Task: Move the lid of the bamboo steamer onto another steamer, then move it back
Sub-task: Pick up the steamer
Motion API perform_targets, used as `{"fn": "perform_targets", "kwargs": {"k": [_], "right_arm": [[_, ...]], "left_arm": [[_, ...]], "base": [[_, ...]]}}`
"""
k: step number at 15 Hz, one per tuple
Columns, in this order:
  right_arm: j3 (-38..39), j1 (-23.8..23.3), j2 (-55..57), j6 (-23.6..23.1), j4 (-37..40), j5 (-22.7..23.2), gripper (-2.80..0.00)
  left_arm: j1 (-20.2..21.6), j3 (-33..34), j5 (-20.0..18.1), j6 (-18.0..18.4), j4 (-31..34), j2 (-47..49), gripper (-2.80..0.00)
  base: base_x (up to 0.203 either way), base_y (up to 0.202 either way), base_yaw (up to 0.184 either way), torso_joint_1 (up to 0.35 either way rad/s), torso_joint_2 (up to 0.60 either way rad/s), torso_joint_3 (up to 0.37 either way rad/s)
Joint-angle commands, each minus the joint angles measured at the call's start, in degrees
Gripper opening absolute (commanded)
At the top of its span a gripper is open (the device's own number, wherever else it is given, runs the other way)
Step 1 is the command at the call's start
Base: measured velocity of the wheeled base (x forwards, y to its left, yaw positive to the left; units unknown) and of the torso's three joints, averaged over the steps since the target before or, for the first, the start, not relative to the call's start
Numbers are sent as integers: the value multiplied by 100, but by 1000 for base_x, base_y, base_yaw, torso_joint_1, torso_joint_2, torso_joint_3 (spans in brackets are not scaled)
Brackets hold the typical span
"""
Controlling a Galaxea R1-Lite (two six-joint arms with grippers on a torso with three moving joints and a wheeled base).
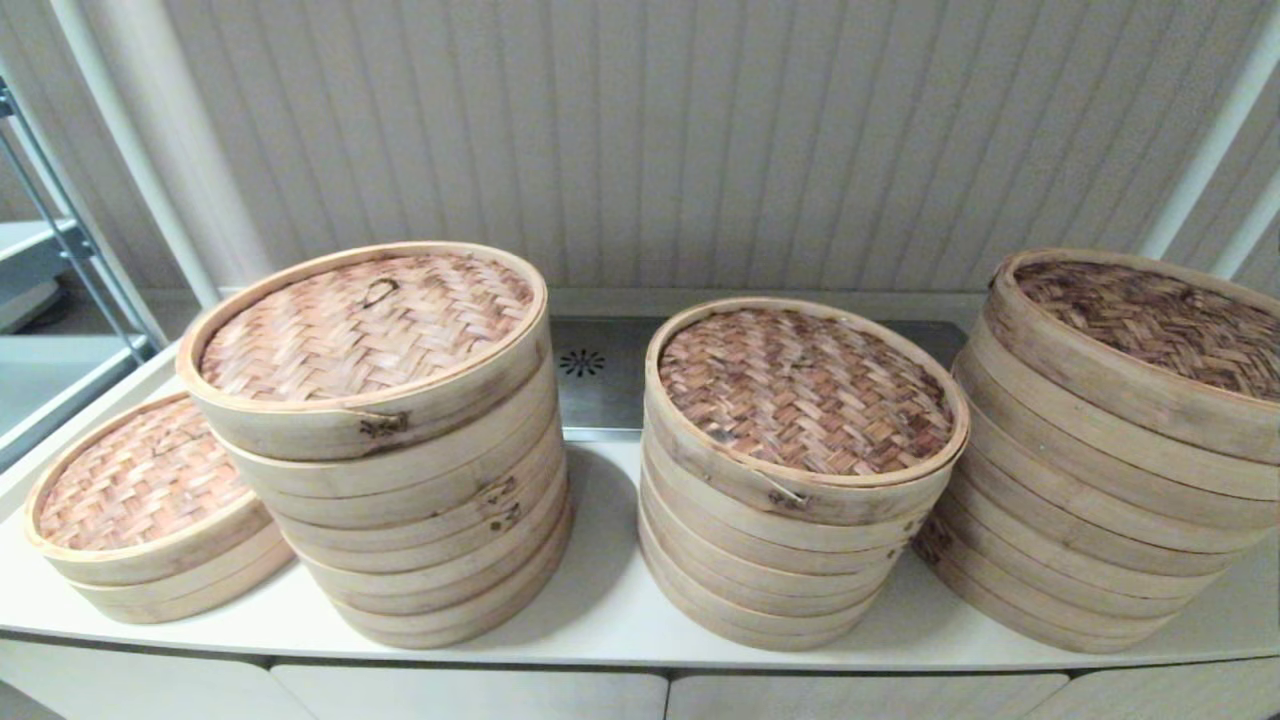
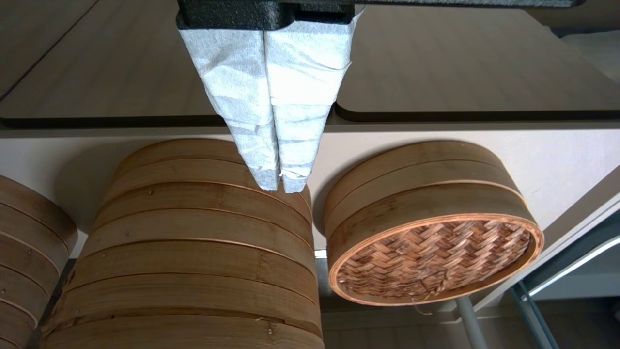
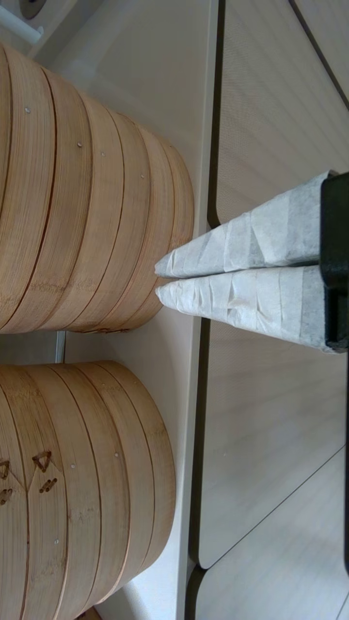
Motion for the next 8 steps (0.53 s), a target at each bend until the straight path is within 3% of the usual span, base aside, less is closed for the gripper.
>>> {"fn": "perform_targets", "kwargs": {"k": [1, 8], "right_arm": [[1, 6, 7, -3, 0, -2, -280], [1, 6, -1, -20, -9, 16, -280]], "left_arm": [[0, 185, -2, 2, -7, -1, -280], [8, 185, -2, 19, -5, -1, -280]], "base": [[0, 0, 0, 0, 0, 0], [0, 0, 0, 0, 0, 0]]}}
